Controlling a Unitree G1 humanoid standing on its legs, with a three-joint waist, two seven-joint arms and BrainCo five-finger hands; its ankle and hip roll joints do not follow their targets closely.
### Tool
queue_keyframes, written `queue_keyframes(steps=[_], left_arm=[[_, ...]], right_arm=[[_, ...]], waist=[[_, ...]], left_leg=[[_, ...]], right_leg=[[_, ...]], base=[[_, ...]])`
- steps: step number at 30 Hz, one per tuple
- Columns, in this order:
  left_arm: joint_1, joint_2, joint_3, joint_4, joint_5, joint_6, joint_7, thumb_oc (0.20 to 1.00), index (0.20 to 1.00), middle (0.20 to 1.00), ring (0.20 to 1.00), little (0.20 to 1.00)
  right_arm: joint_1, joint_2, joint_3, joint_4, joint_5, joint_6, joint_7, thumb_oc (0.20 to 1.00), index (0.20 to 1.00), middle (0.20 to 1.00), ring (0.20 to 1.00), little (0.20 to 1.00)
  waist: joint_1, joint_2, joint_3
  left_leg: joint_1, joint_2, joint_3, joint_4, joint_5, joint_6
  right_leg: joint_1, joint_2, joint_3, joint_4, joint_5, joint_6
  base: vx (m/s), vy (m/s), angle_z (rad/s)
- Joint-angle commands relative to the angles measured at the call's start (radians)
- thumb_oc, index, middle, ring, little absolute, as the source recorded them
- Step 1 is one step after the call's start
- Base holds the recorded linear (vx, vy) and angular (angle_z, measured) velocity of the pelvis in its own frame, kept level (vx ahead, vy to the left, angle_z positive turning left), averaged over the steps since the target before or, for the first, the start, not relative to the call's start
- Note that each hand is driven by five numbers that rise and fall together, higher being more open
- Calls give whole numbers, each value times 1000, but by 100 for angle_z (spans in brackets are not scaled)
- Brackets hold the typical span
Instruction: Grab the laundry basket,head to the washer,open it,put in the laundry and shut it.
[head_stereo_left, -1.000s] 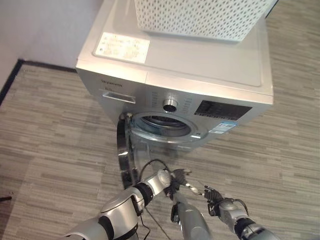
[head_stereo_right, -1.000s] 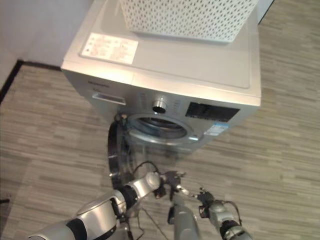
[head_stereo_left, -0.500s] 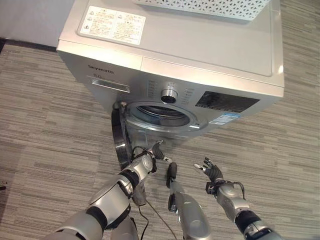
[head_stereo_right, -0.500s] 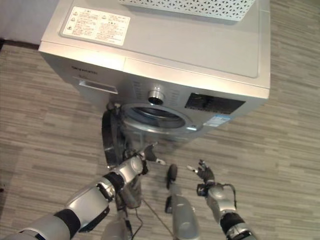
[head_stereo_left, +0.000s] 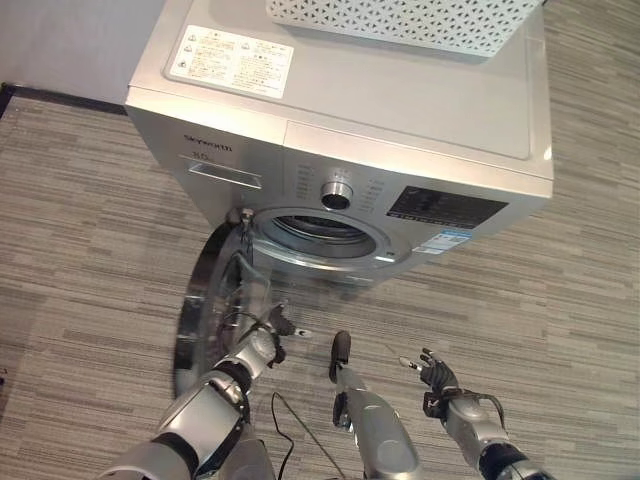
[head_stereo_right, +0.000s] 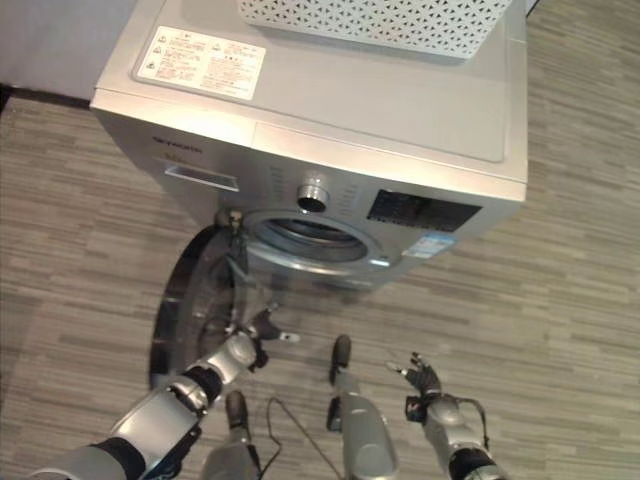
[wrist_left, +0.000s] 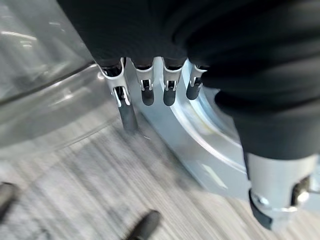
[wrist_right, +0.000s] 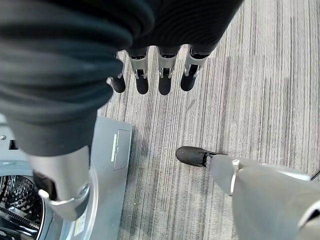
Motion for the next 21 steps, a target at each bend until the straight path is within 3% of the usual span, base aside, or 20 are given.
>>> queue_keyframes(steps=[1, 12, 21], left_arm=[[-33, 93, 32, 90, -11, -18, 31, 1000, 1000, 1000, 1000, 1000], [-29, 171, 94, 91, -59, -40, 46, 1000, 1000, 1000, 1000, 1000], [-131, 247, 132, 100, -86, -48, 119, 1000, 1000, 1000, 1000, 1000]], right_arm=[[27, 2, -31, -10, -22, -23, 22, 1000, 1000, 1000, 1000, 1000], [37, 1, -11, -47, -25, -31, 40, 1000, 1000, 1000, 1000, 1000], [54, -27, 19, -147, -11, -57, 40, 1000, 1000, 1000, 1000, 1000]], waist=[[37, -39, -24], [43, -42, -36], [24, -65, -33]], left_leg=[[-97, 3, -29, 4, 38, 13], [-103, -1, -25, 4, 43, 14], [-117, 5, -23, 4, 49, 11]], right_leg=[[63, -81, 27, 1, -116, 99], [60, -84, 30, 1, -111, 104], [44, -80, 39, 1, -106, 107]], base=[[0, 0, 0], [-2, 5, 1], [-1, -1, -1]])
